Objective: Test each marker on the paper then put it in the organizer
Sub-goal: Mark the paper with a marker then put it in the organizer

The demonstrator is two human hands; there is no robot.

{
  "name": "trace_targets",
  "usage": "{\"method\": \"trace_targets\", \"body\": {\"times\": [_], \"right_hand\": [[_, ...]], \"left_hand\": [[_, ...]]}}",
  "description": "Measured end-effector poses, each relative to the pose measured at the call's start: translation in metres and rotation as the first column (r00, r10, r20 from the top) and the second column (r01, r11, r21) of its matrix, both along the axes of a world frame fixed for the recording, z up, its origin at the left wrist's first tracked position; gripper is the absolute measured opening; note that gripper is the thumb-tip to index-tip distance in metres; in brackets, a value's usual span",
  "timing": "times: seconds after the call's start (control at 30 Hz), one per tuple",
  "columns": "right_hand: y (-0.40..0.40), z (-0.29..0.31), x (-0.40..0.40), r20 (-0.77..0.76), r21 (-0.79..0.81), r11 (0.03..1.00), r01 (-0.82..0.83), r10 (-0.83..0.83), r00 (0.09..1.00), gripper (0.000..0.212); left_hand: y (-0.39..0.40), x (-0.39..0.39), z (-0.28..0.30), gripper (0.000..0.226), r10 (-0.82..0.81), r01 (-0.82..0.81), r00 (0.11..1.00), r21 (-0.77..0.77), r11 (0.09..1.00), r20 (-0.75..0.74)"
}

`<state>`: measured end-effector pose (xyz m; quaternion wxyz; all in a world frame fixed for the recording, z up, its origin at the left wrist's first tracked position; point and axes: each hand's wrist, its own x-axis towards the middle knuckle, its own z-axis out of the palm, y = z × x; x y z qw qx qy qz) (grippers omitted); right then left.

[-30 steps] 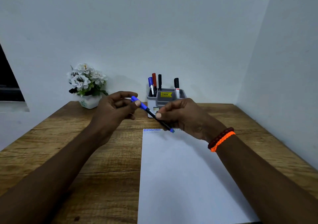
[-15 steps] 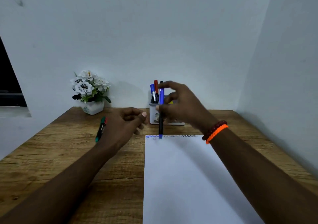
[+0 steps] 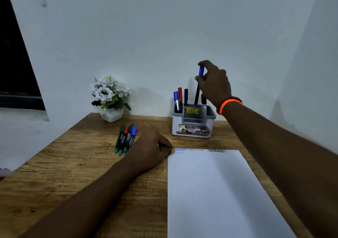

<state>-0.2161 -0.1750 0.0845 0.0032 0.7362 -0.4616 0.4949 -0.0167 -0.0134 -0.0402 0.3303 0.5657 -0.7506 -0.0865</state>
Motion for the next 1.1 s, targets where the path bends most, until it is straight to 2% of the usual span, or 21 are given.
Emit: {"method": "trace_targets", "body": {"times": [0.13,0.3,0.6,0.73,0.8,0.87,0.9,0.93,1.0,1.1], "right_hand": [[-0.013,-0.007,0.009,0.02,0.016,1.0,-0.005,0.004,1.0,0.04],[-0.01,-0.021,0.019,-0.079,0.082,0.997,-0.012,0.019,0.997,0.042],[-0.008,-0.042,0.017,-0.162,0.209,0.978,0.009,0.025,0.987,0.047],[0.006,-0.033,0.01,-0.124,0.2,0.98,0.001,0.025,0.992,0.051],[0.026,-0.028,0.003,-0.057,0.15,0.989,-0.001,0.01,0.998,0.044],[0.057,-0.03,-0.004,0.027,0.147,0.989,-0.016,0.012,1.0,0.024],[0.072,-0.036,-0.007,0.02,0.179,0.984,-0.022,0.019,1.0,0.014],[0.088,-0.045,-0.01,-0.034,0.226,0.974,-0.022,0.031,0.999,0.009],[0.12,-0.071,-0.015,-0.219,0.323,0.946,-0.005,0.08,0.972,0.015],[0.149,-0.099,-0.022,-0.385,0.432,0.901,0.041,0.143,0.912,0.045]], "left_hand": [[-0.002,0.002,0.002,0.013,-0.024,0.024,1.0,0.005,1.0,0.003],[-0.003,0.004,0.003,0.015,-0.022,0.021,1.0,0.039,0.999,0.021],[0.0,0.004,0.003,0.014,-0.01,0.009,1.0,0.052,0.999,0.027],[0.003,0.002,0.004,0.016,0.005,-0.006,1.0,0.053,0.999,0.029],[0.004,0.002,0.005,0.015,0.016,-0.018,0.999,0.046,0.999,0.036],[0.006,0.0,0.006,0.015,0.02,-0.022,0.999,0.042,0.999,0.046],[0.007,-0.001,0.006,0.014,0.022,-0.024,0.999,0.04,0.999,0.048],[0.007,-0.002,0.007,0.014,0.023,-0.025,0.999,0.036,0.999,0.045],[0.011,-0.003,0.009,0.015,0.033,-0.035,0.998,0.031,0.999,0.047],[0.014,-0.007,0.011,0.016,0.05,-0.052,0.996,0.021,0.998,0.073]]}}
